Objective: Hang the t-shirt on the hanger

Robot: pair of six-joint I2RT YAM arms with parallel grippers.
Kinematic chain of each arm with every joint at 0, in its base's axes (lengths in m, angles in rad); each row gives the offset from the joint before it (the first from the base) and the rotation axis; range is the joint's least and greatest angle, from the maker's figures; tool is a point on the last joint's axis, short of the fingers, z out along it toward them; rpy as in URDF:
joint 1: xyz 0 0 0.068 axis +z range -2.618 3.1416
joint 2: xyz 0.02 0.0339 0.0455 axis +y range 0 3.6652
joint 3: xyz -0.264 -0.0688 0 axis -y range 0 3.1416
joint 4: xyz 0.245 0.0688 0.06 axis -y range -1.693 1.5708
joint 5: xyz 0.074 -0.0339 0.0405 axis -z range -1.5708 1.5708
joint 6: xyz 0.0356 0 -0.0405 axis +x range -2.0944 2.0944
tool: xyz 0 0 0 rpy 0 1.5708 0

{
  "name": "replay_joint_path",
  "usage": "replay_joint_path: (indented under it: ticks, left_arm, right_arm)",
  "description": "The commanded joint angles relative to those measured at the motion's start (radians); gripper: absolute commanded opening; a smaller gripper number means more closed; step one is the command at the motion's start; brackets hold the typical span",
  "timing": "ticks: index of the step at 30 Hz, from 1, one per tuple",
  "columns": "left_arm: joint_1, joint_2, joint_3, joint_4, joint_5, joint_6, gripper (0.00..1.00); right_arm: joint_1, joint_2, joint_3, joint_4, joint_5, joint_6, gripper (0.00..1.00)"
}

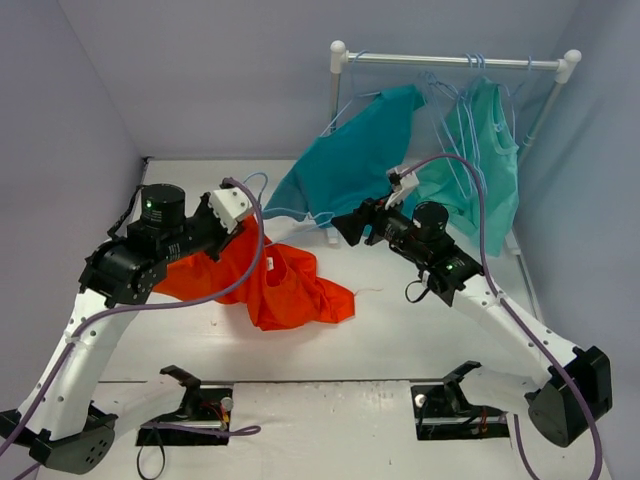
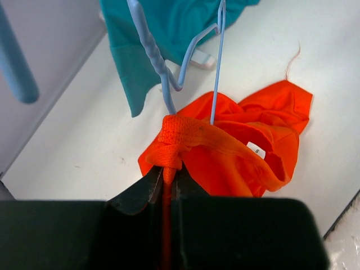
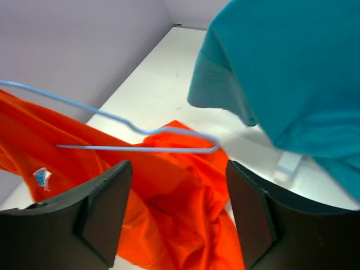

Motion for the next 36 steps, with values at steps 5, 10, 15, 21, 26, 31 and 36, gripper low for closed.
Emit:
replay_joint_path:
  ticks: [5, 10, 15, 21, 26, 31, 36]
  left_arm:
    - [-0.006, -0.020, -0.036, 0.179, -0.006, -0.087, 0.00]
    - [-0.006, -0.037, -0.053, 0.211, -0.007, -0.104, 0.00]
    - [-0.007, -0.055, -0.072, 0.236, -0.009, -0.112, 0.00]
    - [-0.007, -0.067, -0.094, 0.243, -0.006, -0.109, 0.00]
    - [-0.007, -0.084, -0.132, 0.261, -0.013, -0.103, 0.00]
    - [-0.007, -0.111, -0.166, 0.277, -0.021, -0.095, 0.00]
    - [-0.007, -0.154, -0.199, 0.294, 0.003, -0.090, 0.00]
  right_arm:
    - [0.261, 0.034, 0.001, 0.002, 0.337, 0.304, 0.59]
    - [0.385, 0.102, 0.028, 0.000, 0.455, 0.394, 0.57]
    - [0.454, 0.183, 0.052, -0.014, 0.516, 0.453, 0.53]
    - [0.487, 0.234, 0.056, -0.021, 0.537, 0.487, 0.51]
    - [0.492, 0.233, 0.044, -0.026, 0.531, 0.494, 0.37]
    - [0.488, 0.198, 0.007, -0.045, 0.563, 0.477, 0.10]
    - [0.471, 0.176, -0.007, -0.083, 0.568, 0.439, 0.00]
